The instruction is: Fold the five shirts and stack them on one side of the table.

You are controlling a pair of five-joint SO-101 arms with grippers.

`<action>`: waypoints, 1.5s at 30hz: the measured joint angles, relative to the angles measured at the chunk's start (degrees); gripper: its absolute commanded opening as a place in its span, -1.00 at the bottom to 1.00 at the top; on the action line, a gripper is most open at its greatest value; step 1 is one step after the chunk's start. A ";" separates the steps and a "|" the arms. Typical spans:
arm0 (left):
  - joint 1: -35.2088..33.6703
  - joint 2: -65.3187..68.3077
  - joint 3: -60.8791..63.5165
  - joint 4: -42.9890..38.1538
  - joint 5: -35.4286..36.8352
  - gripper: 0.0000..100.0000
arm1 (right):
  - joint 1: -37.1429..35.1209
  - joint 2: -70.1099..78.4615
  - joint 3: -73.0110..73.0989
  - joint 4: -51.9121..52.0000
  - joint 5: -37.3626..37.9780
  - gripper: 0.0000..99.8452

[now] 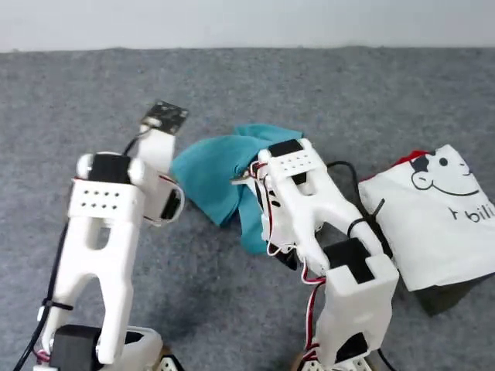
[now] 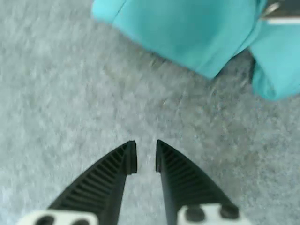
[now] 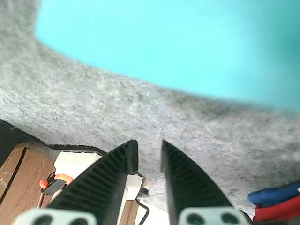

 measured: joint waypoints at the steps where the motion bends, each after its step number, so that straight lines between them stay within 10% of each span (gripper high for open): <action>1: 1.14 0.00 1.58 -2.37 0.00 -0.84 | 0.09 -0.26 0.00 0.00 0.00 -0.49; 13: 7.03 0.62 19.08 -30.07 8.26 -0.62 | 5.54 -14.24 2.55 0.09 -0.18 -0.52; 25: 11.69 25.93 6.15 -29.98 14.51 -0.69 | 17.05 -35.78 2.99 0.26 -0.18 -0.52; 45: 11.78 30.59 -0.18 -29.10 14.51 -0.97 | 12.04 -37.01 13.71 0.26 -0.35 -0.52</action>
